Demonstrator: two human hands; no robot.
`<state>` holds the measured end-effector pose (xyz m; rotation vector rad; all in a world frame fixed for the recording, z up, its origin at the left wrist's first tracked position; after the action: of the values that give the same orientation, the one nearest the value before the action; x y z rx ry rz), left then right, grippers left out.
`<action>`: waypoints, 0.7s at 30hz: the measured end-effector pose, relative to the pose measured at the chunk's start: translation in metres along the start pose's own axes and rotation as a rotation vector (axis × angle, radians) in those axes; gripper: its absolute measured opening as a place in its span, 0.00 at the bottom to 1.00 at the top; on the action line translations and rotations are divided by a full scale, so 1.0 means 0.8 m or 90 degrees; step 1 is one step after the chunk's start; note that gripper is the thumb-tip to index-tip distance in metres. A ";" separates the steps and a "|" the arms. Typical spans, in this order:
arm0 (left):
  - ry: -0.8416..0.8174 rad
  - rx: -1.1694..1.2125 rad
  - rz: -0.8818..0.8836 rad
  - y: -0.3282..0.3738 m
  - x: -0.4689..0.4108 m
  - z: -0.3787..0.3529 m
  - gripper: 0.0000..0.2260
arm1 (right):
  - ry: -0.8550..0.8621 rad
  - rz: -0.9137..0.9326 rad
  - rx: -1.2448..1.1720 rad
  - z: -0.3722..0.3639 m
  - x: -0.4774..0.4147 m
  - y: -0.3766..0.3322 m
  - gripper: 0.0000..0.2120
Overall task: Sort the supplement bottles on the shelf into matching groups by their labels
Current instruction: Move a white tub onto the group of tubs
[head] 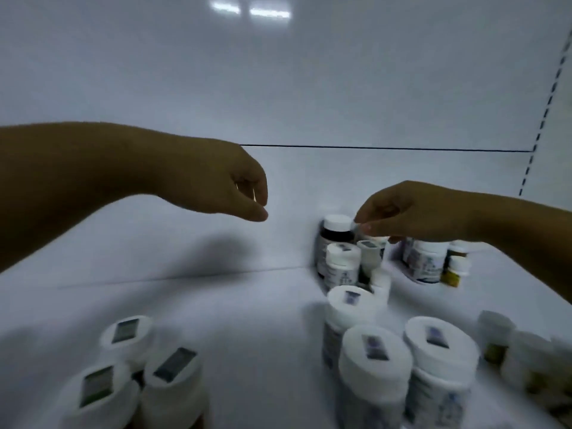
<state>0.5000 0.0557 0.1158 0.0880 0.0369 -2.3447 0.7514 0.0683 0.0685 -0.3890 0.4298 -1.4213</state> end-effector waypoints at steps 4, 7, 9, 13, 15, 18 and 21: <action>-0.054 0.011 -0.029 0.039 -0.086 -0.042 0.10 | 0.027 -0.005 0.088 0.016 -0.010 0.067 0.05; -0.087 0.027 -0.005 0.045 -0.148 -0.075 0.18 | 0.007 -0.004 0.128 0.003 -0.027 0.084 0.12; -0.086 0.021 0.016 0.048 -0.176 -0.091 0.22 | 0.032 0.018 0.191 -0.010 -0.040 0.086 0.16; -0.099 0.082 0.057 0.054 -0.210 -0.122 0.23 | 0.094 0.043 0.237 -0.034 -0.062 0.084 0.18; -0.080 0.092 0.067 0.055 -0.217 -0.133 0.19 | 0.141 0.050 0.222 -0.039 -0.069 0.082 0.15; -0.040 0.140 0.084 0.053 -0.211 -0.129 0.20 | 0.217 0.072 0.221 -0.042 -0.071 0.080 0.12; 0.046 0.214 0.103 0.041 -0.181 -0.094 0.17 | 0.285 0.077 0.169 -0.020 -0.064 0.071 0.10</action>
<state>0.6284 0.1397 0.0519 0.3286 -0.3183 -2.1645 0.7868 0.1255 0.0286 0.1740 0.6043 -1.4225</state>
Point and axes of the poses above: each hand's wrist, its own x-axis away from the middle knuckle, its own z-axis out of the back of the hand, y = z × x, the point moved 3 cm from there along -x, towards the middle knuckle, and after that the axes turned 14 degrees about -z, right-handed, at the moved point
